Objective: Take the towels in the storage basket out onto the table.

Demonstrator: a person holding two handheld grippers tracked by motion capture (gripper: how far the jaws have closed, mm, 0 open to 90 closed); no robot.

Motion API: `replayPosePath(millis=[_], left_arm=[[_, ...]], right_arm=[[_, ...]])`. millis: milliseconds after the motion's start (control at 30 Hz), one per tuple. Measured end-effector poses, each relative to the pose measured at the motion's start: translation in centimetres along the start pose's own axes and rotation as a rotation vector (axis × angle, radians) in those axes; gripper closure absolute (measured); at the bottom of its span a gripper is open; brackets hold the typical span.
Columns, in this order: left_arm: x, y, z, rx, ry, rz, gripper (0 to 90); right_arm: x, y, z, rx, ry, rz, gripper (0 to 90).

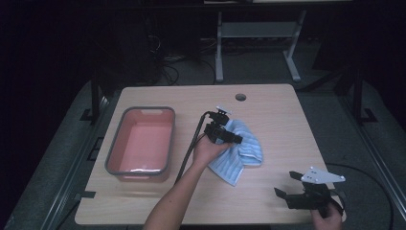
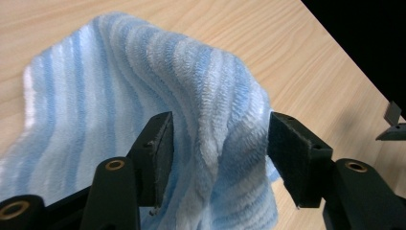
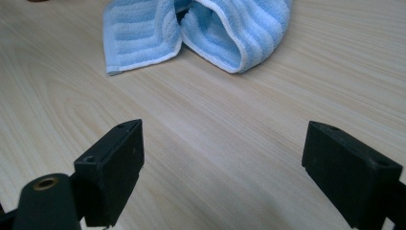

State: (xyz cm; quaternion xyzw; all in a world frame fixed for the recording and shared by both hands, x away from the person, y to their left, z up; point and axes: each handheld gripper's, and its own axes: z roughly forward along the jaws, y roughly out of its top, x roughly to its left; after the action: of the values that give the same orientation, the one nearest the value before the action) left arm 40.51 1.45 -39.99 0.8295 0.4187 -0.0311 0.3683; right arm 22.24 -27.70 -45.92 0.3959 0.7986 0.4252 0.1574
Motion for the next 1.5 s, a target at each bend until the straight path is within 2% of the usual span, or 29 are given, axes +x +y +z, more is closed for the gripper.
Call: replayPosePath(millis=[233,333,600,733,967,1033,1267,1500], left_arm=[[0.0,-0.2,-1.5,-0.01,-0.002,0.035,38.9],[-0.1,-0.5,-2.3,-0.03,-0.003,0.044,39.0],[-0.3,-1.3,-3.5,-0.055,-0.019,0.052,38.8],[-0.3,-2.0,-4.0,-0.046,-0.003,0.073,36.1],[-0.6,-3.3,-4.4,-0.05,-0.012,0.089,31.9],[-0.5,-3.8,-4.6,-0.064,-0.036,0.081,31.2],[-0.4,-5.5,-5.1,-0.062,-0.023,0.102,30.0],[-0.2,-6.9,-5.5,-0.07,-0.031,0.098,28.9]], right_arm=[[0.0,0.0,0.1,0.003,-0.004,-0.002,13.7],[0.0,0.0,0.1,0.003,-0.007,0.003,13.7],[-0.2,0.1,0.2,0.004,-0.013,0.005,13.7],[-0.3,0.0,0.2,0.006,-0.018,0.011,13.7],[-0.7,0.0,0.1,0.007,-0.03,0.01,13.7],[-0.8,0.0,0.1,0.009,-0.034,0.019,13.7],[-1.0,-0.1,0.0,0.009,-0.038,0.021,13.7],[-1.1,-0.2,0.0,0.013,-0.044,0.03,13.7]])
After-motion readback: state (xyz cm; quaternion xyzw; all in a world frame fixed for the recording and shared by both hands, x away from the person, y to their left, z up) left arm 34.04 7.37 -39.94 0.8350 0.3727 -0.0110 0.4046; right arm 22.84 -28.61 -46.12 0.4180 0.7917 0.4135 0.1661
